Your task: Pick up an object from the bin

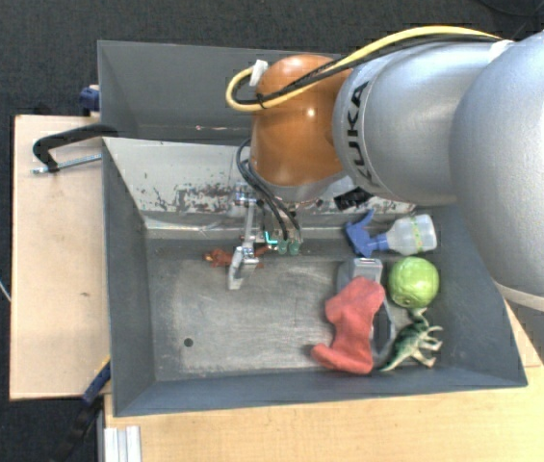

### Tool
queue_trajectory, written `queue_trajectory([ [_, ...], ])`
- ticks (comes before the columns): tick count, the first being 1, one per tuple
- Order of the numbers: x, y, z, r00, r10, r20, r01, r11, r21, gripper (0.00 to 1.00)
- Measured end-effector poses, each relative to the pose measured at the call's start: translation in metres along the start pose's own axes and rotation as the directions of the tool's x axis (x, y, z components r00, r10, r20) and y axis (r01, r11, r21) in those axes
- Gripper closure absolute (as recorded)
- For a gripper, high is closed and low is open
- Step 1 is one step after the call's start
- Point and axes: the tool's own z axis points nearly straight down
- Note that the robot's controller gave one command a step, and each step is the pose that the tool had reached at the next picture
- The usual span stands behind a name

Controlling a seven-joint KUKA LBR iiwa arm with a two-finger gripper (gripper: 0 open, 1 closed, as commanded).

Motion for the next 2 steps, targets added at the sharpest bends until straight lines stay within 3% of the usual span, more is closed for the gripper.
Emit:
queue_trajectory([
  [1,-0.002,0.000,-0.004,1.000,0.001,0.008,-0.001,1.000,-0.001,0.00],
  [2,-0.010,-0.069,0.055,0.992,-0.125,0.013,0.125,0.992,0.000,1.00],
])
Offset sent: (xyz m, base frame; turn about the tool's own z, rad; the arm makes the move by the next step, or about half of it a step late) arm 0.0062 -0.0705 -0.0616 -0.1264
